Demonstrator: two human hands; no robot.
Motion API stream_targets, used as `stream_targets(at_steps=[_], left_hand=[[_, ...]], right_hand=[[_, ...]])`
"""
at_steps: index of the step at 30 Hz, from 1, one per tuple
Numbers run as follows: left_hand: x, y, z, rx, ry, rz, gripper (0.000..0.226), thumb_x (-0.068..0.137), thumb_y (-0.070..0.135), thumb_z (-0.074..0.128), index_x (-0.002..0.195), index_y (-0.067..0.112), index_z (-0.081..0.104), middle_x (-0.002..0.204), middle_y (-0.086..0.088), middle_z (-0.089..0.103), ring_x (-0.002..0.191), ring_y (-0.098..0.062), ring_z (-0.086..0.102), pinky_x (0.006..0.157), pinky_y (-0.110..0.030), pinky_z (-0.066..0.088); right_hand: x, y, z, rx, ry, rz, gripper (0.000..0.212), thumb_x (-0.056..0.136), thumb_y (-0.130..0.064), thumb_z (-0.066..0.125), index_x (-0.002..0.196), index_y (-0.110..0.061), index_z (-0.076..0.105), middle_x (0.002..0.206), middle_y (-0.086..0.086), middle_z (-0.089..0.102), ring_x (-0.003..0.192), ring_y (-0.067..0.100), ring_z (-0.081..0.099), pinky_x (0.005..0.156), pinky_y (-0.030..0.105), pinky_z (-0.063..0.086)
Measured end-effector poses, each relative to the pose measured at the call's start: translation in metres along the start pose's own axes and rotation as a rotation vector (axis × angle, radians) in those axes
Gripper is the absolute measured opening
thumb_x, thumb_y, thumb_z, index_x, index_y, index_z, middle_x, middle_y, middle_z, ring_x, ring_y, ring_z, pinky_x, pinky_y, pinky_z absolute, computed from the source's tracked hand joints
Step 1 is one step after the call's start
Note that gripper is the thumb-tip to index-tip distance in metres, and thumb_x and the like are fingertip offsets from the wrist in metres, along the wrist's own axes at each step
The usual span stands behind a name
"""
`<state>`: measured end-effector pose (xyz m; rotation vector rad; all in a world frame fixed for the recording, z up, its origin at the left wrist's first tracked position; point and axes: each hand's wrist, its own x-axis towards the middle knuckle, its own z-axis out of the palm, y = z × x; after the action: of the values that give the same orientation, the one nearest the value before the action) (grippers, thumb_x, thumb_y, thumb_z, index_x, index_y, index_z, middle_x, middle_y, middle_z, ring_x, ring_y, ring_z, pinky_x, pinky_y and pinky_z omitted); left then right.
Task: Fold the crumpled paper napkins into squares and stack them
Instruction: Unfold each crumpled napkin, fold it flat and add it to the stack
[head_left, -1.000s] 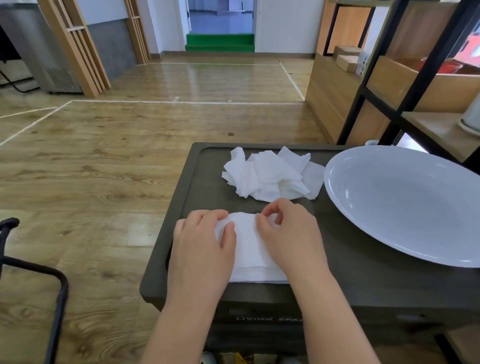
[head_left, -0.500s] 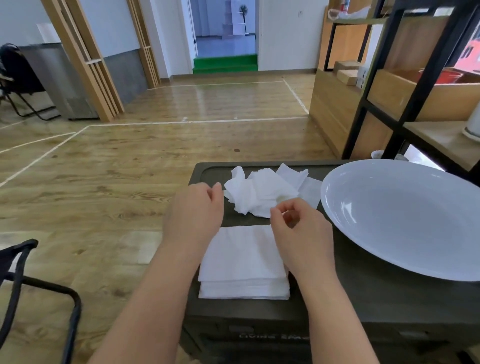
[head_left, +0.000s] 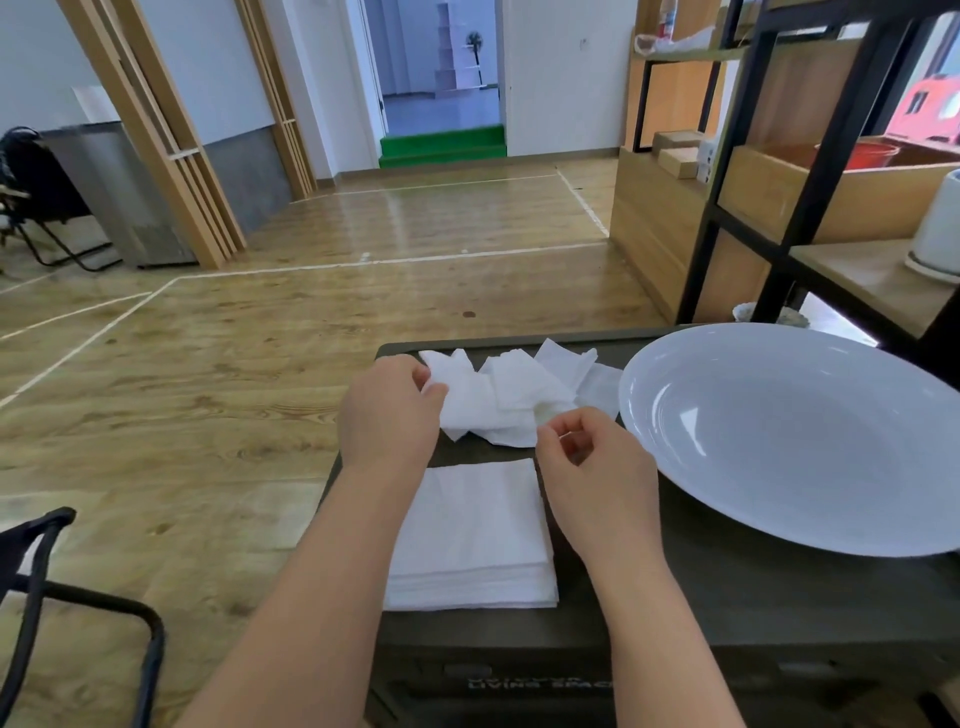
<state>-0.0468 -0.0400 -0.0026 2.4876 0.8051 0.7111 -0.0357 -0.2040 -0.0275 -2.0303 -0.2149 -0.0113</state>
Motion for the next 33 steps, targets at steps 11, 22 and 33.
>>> stream_targets(at_steps=[11,22,33], left_hand=[[-0.060,-0.011,-0.068,-0.762,-0.116,-0.033,0.012,0.068,0.038,0.074,0.079,0.033,0.073,0.079,-0.001,0.073,0.073,-0.017,0.066,0.069,-0.027,0.051],[-0.081,-0.034,-0.037,-0.813,-0.169,-0.375,0.026,0.090,0.036,0.060,0.075,0.017,0.071,0.065,0.000,0.068,0.057,-0.011,0.053,0.059,-0.027,0.041],[-0.081,-0.048,-0.019,-0.396,-0.079,-0.353,0.013,0.086,0.041,0.063,0.082,0.028,0.064,0.062,0.005,0.059,0.056,-0.009,0.053,0.048,-0.022,0.032]], right_hand=[[-0.005,-0.018,-0.001,0.425,-0.230,0.152,0.057,0.084,-0.050,0.061,0.134,-0.041,0.035,0.112,-0.021,0.044,0.080,-0.009,0.045,0.062,0.010,0.036],[-0.014,-0.021,0.009,0.143,-0.099,0.009,0.043,0.091,-0.040,0.055,0.069,-0.003,0.060,0.065,0.011,0.055,0.058,0.017,0.044,0.060,0.026,0.039],[-0.010,-0.008,0.014,-0.387,-0.184,0.012,0.037,0.092,-0.041,0.052,0.068,-0.013,0.050,0.062,0.000,0.047,0.054,0.009,0.042,0.049,0.020,0.029]])
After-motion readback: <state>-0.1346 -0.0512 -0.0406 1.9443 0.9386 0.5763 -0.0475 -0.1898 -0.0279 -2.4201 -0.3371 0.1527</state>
